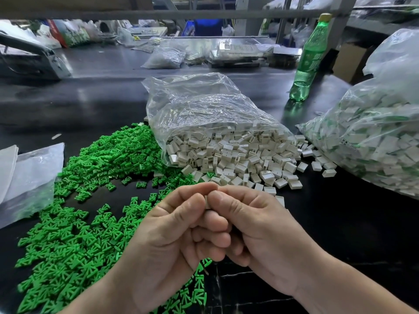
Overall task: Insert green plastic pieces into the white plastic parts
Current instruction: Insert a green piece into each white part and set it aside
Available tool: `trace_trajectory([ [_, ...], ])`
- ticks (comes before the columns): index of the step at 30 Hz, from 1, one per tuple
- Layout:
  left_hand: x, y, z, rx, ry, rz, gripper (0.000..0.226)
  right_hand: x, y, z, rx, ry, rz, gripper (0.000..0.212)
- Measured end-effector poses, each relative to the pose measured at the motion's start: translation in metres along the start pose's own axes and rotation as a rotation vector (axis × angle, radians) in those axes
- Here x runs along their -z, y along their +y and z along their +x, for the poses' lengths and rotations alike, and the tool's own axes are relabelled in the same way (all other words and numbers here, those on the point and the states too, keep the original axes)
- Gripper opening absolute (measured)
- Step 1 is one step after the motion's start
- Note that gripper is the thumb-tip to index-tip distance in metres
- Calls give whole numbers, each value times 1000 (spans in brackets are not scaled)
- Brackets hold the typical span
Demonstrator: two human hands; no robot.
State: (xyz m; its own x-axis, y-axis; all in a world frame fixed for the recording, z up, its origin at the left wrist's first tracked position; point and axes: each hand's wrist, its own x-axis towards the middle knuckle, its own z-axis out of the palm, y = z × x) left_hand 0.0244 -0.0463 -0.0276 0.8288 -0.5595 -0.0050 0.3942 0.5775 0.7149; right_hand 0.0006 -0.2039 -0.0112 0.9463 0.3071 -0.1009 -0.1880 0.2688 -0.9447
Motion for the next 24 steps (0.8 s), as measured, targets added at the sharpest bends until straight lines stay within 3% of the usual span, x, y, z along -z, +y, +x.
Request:
trace_trajectory([
  [13, -1, 0, -2, -8, 69, 70, 42, -4, 2, -2, -3, 72, -79, 26],
  [20, 3, 2, 0, -74, 30, 145, 39, -3, 6, 4, 23, 20, 19, 24],
  [24, 11, 13, 1, -116, 224, 361, 23, 1, 11, 7, 20, 9, 109, 19],
])
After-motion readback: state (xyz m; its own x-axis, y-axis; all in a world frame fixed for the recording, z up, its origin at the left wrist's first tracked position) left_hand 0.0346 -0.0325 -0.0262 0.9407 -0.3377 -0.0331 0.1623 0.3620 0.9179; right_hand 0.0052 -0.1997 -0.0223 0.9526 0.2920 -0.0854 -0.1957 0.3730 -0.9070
